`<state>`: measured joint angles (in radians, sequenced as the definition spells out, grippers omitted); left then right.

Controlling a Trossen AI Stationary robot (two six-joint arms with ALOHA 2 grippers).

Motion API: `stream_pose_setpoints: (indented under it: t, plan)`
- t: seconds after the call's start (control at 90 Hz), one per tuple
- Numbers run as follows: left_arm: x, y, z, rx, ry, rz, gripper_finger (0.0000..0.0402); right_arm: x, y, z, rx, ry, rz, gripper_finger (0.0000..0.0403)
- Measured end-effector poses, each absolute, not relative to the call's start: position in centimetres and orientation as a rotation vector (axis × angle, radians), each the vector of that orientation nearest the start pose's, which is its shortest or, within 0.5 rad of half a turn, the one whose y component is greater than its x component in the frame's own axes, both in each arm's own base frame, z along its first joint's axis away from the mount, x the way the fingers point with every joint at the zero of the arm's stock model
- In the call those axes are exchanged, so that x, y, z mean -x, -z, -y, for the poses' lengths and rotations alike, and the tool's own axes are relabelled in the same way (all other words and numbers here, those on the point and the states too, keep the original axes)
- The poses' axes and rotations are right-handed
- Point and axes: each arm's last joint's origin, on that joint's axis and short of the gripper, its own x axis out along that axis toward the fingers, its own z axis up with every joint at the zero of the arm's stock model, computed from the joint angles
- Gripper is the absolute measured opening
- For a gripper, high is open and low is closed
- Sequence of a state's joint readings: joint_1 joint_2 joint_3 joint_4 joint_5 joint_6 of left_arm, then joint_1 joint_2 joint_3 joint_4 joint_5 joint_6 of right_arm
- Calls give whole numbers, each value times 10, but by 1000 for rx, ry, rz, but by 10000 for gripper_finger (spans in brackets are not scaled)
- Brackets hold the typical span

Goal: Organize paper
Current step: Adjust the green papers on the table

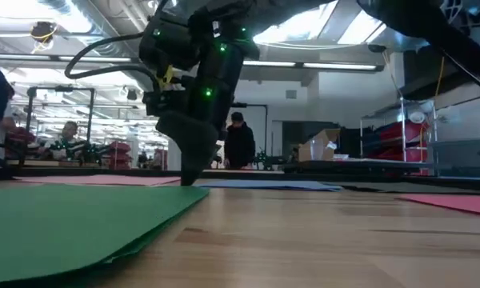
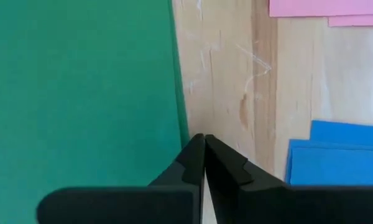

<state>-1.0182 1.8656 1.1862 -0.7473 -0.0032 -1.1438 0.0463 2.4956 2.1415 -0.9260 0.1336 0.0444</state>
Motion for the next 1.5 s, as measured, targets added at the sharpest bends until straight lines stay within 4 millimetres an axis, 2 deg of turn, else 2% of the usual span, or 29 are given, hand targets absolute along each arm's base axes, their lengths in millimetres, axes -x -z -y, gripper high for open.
stream_pose_setpoints:
  t: [0.1,0.233,0.333,0.456,0.622,0.867,1.022,1.3,1.5]
  plan:
    - [-173,-155,289,184,-28,-1515,0,-505,-145,-19,99,125,-1313,0]
    - [-163,-167,286,109,-132,-1581,0,-497,-144,-18,133,151,-1395,0]
    - [-156,-179,281,26,-228,-1630,0,-493,-145,-18,142,155,-1435,0]
    - [-150,-182,268,-89,-344,-1675,0,-490,-144,-21,152,150,-1465,0]
    - [-154,-167,256,-130,-331,-1692,0,-484,-145,-28,155,123,-1522,0]
    - [-161,-137,239,-123,-280,-1674,0,-478,-145,-49,159,53,-1563,0]
    - [-155,-131,228,-52,-234,-1624,0,-479,-143,-55,157,17,-1544,0]
    - [-140,-139,207,127,-201,-1462,0,-487,-143,-55,132,-10,-1461,0]
    - [-135,-127,197,166,-200,-1429,0,-492,-142,-57,109,-34,-1419,0]
